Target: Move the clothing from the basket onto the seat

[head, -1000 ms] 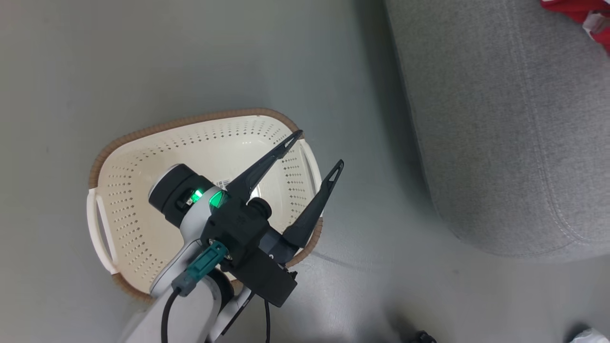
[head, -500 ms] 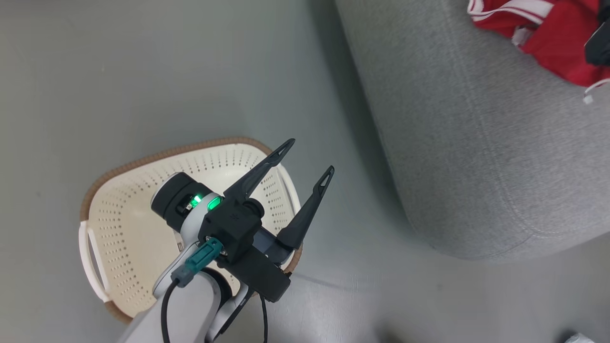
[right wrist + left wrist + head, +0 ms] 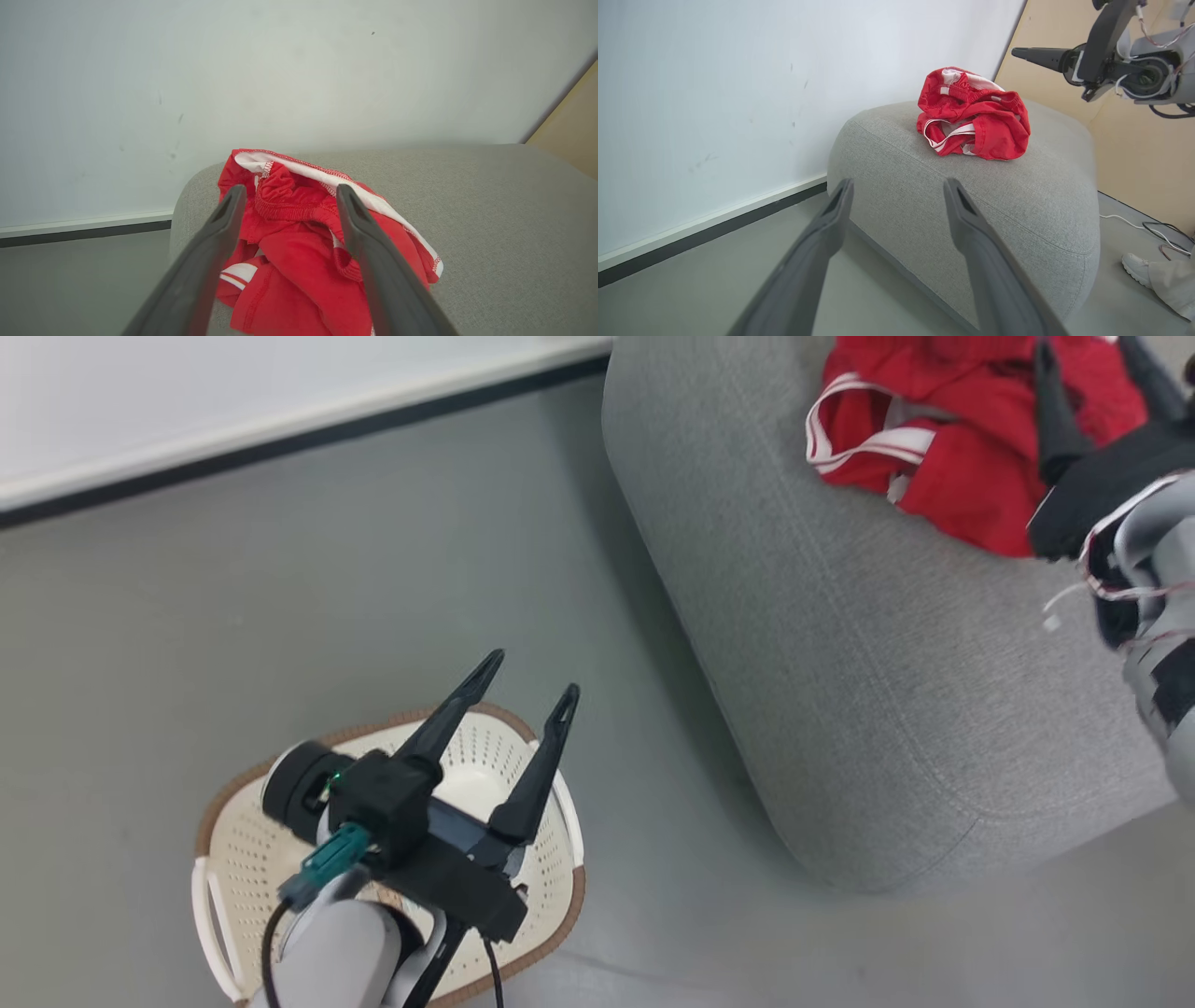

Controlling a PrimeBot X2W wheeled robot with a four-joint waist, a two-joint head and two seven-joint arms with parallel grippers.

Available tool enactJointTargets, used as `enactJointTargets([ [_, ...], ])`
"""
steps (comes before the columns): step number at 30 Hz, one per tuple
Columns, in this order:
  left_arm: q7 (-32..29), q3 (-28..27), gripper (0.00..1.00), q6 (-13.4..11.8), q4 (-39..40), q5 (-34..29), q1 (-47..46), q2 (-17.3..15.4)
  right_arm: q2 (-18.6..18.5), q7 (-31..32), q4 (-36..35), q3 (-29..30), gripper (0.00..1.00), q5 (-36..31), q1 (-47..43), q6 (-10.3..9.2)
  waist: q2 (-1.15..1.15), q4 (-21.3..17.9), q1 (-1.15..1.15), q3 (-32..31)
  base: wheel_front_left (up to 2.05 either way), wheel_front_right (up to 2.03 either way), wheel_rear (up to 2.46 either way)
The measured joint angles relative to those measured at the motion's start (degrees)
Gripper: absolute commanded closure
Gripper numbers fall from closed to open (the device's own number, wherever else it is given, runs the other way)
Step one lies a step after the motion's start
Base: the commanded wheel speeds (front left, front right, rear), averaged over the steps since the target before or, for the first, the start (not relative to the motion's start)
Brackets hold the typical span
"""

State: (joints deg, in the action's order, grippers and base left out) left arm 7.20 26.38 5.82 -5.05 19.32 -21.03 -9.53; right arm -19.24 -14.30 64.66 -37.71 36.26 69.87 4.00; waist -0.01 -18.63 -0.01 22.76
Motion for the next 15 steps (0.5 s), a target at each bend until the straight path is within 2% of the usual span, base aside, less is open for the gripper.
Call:
enactJointTargets([
  [11,4.3,-5.8,0.0,-3.6,-4.1,4.1,6.7,0.5,2.0,0.0,-3.4,0.3,0.0,0.1,-10.6,0.62,0.0,1.1,-0.01,-9.3,0.0,0.0,0.0],
  [15,4.5,-8.5,0.0,-6.0,-5.9,5.5,10.0,0.5,2.9,0.0,-5.3,1.0,0.0,0.4,-15.4,0.62,0.0,2.1,-0.01,-12.7,0.0,0.0,0.0],
])
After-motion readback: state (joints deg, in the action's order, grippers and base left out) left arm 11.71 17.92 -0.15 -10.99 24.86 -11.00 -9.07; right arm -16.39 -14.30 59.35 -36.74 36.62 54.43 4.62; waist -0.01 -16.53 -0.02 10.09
